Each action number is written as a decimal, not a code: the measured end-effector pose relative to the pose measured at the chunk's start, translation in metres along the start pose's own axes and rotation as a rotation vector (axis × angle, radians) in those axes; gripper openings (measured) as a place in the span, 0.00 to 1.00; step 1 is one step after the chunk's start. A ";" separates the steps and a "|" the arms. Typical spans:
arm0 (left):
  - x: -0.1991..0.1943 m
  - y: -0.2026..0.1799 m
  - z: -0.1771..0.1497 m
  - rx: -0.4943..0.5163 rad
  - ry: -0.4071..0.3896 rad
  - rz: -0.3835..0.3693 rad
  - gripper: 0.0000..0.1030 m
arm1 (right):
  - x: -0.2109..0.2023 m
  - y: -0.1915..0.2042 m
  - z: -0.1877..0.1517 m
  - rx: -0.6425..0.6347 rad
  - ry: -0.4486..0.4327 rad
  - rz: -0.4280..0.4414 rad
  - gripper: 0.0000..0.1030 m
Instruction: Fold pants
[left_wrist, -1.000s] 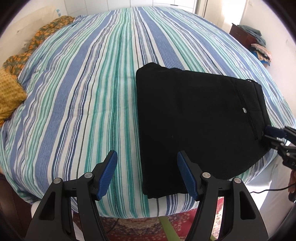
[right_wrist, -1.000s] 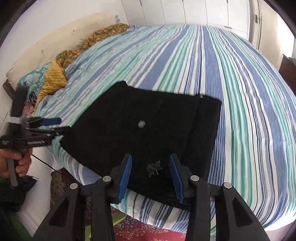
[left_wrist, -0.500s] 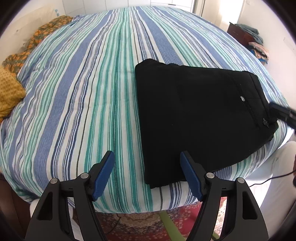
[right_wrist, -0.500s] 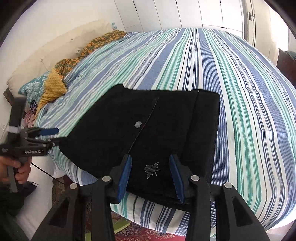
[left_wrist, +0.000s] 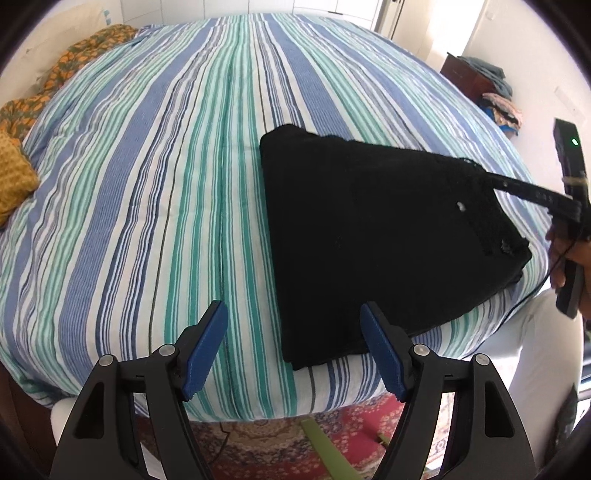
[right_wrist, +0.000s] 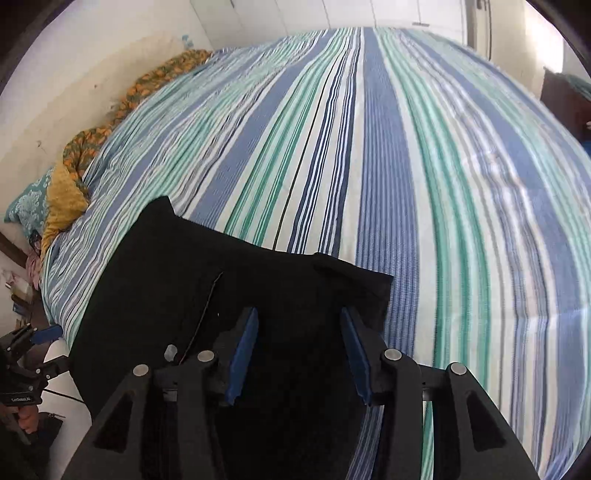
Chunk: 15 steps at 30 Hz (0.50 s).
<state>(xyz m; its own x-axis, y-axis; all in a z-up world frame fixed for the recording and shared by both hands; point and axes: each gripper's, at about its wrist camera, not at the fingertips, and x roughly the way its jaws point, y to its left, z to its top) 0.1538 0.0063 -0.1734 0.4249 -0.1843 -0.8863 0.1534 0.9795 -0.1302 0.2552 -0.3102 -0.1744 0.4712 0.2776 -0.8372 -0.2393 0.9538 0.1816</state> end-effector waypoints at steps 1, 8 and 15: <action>0.000 0.001 0.009 0.001 -0.010 -0.019 0.76 | -0.016 0.006 -0.003 -0.014 -0.047 -0.001 0.45; 0.049 -0.020 0.087 0.085 0.018 -0.094 0.76 | -0.032 0.047 -0.057 -0.152 -0.051 0.080 0.58; 0.134 -0.004 0.151 0.017 0.093 0.153 0.71 | -0.011 0.033 -0.083 -0.067 -0.092 0.077 0.58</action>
<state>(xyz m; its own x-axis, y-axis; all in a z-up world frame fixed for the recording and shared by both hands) 0.3443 -0.0344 -0.2242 0.3601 -0.0243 -0.9326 0.1091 0.9939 0.0162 0.1715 -0.2912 -0.2015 0.5248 0.3618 -0.7705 -0.3324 0.9204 0.2058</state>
